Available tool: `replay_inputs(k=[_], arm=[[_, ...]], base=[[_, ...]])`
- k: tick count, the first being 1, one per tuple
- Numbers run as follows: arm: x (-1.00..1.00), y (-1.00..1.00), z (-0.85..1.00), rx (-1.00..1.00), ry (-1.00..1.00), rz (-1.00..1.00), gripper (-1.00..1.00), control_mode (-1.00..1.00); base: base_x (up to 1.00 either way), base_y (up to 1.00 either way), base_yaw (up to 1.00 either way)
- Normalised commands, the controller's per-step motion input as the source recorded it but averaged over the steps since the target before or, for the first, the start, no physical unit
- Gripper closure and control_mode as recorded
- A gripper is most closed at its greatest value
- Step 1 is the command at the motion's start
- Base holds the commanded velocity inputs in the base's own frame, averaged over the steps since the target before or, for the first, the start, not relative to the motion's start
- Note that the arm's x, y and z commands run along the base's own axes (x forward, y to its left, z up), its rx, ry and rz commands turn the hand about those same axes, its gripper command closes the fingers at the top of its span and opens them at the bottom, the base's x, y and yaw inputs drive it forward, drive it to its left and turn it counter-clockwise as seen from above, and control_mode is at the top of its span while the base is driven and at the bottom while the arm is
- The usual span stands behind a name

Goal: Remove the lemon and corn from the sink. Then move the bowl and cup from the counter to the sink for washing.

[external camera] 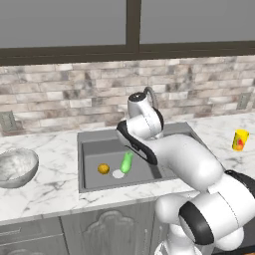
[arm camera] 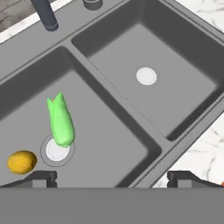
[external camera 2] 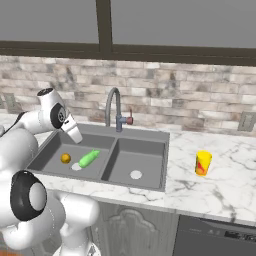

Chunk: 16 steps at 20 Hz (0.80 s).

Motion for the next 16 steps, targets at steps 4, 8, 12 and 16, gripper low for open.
replay_inputs(k=[4, 8, 12, 16], arm=[[0.25, 0.02, -0.19, 0.02, 0.00, 0.01, -1.00, -1.00], [0.20, 0.06, -0.15, 0.06, 0.00, 0.08, -1.00, -1.00], [0.15, 0.11, -0.15, 0.09, 0.00, 0.09, -1.00, -1.00], [0.11, 0.11, -0.16, 0.02, -0.03, 0.09, -1.00, -1.00]], base=[[0.00, 0.00, 0.00], [0.00, 0.00, 0.00], [0.00, 0.00, 0.00], [0.00, 0.00, 0.00]])
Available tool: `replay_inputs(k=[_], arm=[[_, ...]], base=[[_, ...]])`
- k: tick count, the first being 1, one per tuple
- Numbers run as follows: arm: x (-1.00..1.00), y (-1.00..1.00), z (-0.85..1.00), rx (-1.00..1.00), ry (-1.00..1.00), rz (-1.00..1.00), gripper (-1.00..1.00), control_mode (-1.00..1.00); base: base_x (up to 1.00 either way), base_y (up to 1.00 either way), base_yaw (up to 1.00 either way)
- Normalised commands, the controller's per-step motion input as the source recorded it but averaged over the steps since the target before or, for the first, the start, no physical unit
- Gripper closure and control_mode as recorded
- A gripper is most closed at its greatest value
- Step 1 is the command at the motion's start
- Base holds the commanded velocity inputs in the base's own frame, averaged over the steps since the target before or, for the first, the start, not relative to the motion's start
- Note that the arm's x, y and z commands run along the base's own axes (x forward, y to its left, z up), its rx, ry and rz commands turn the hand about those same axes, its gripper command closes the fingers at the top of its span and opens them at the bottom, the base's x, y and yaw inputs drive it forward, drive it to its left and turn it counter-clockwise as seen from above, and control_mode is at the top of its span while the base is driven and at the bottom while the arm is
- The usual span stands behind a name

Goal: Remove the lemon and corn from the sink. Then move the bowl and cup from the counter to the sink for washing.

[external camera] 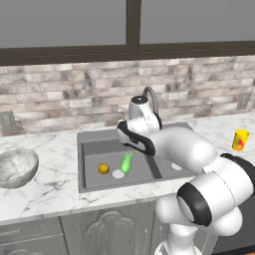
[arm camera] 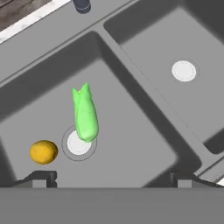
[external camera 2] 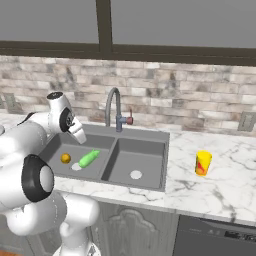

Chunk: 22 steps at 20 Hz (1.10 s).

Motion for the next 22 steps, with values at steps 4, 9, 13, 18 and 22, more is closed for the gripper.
replay_inputs(k=[4, 9, 13, 18, 22], arm=[[0.12, 0.10, -0.16, 0.00, -0.01, 0.08, -1.00, -1.00], [0.14, 0.04, -0.19, 0.00, 0.00, 0.08, -1.00, -1.00], [0.19, 0.03, -0.20, 0.02, 0.00, 0.05, -1.00, -1.00], [0.19, 0.04, -0.18, 0.01, 0.00, 0.03, -1.00, -1.00], [0.17, 0.08, -0.19, 0.00, 0.00, 0.00, -1.00, -1.00]], base=[[0.00, 0.00, 0.00], [0.00, 0.00, 0.00], [0.00, 0.00, 0.00], [0.00, 0.00, 0.00], [0.00, 0.00, 0.00]])
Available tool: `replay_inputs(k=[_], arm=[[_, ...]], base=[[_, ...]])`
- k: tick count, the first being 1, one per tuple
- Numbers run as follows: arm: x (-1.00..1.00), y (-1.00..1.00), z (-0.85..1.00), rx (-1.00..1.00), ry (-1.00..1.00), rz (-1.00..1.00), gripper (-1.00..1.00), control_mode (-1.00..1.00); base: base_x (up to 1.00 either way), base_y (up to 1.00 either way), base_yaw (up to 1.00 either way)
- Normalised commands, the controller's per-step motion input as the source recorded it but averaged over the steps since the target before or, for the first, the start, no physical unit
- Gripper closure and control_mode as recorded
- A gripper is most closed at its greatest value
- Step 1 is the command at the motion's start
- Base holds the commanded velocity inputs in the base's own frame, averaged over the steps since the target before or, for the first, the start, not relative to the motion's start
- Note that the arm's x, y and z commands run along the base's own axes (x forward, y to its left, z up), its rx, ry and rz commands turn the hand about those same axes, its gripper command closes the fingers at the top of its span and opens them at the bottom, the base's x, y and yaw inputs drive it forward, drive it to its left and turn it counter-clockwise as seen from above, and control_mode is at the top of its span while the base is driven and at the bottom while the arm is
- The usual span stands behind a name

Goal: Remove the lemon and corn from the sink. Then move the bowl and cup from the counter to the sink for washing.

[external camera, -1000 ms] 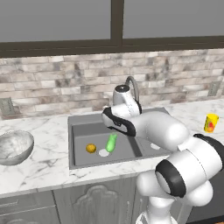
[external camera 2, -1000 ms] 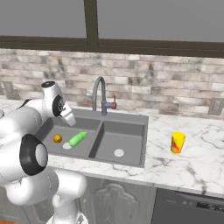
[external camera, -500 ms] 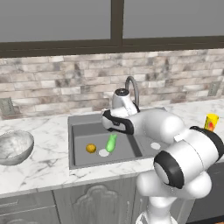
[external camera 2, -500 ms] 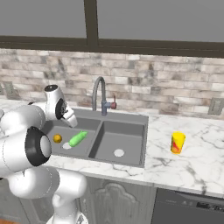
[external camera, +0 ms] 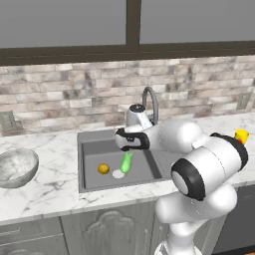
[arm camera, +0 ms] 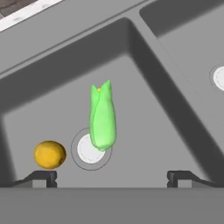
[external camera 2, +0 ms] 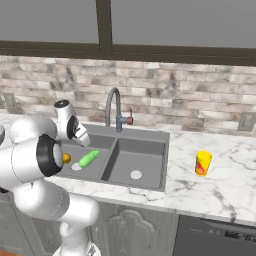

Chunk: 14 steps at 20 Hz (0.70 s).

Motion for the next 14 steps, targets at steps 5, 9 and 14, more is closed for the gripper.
replay_inputs(k=[5, 9, 14], arm=[[0.18, 0.08, -0.19, 0.00, 0.00, 0.00, -1.00, -1.00], [0.17, 0.01, -0.17, 0.00, 0.00, 0.00, -1.00, -1.00], [0.05, 0.00, -0.14, 0.02, 0.00, 0.00, -1.00, -1.00]], base=[[0.00, 0.00, 0.00], [0.00, 0.00, 0.00], [0.00, 0.00, 0.00]])
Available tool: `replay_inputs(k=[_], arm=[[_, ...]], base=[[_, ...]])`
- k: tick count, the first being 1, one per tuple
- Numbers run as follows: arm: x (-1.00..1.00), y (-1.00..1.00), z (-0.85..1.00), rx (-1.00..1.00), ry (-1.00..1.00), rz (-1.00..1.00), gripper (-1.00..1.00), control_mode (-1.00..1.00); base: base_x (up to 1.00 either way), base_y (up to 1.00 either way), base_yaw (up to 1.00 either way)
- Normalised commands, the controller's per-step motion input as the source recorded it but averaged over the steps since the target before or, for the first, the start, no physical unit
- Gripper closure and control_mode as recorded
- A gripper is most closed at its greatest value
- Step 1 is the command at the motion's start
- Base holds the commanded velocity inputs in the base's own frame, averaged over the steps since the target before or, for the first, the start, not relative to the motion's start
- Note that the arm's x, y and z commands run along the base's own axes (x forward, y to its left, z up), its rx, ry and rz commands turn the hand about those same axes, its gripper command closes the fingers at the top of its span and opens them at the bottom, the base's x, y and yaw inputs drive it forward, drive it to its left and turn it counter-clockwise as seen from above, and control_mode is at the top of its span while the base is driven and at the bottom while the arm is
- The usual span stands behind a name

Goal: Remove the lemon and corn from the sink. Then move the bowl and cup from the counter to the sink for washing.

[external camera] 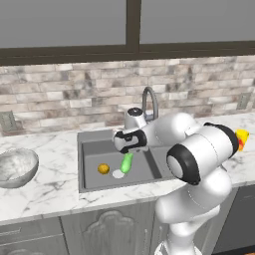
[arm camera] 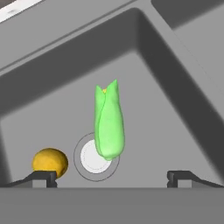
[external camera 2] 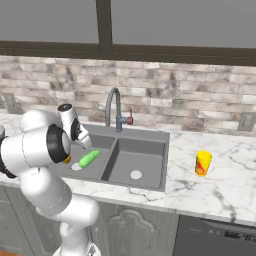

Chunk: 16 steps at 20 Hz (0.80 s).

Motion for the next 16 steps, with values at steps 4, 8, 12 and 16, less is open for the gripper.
replay_inputs(k=[4, 8, 12, 16], arm=[[0.09, 0.00, -0.18, 0.02, 0.00, 0.00, -1.00, -1.00], [0.07, 0.00, -0.15, 0.01, 0.00, 0.00, -1.00, -1.00], [0.03, 0.00, -0.15, 0.00, 0.00, 0.00, -1.00, -1.00], [0.01, -0.01, -0.15, 0.00, 0.01, 0.00, -1.00, -1.00]], base=[[0.00, 0.00, 0.00], [0.00, 0.00, 0.00], [0.00, 0.00, 0.00], [0.00, 0.00, 0.00]])
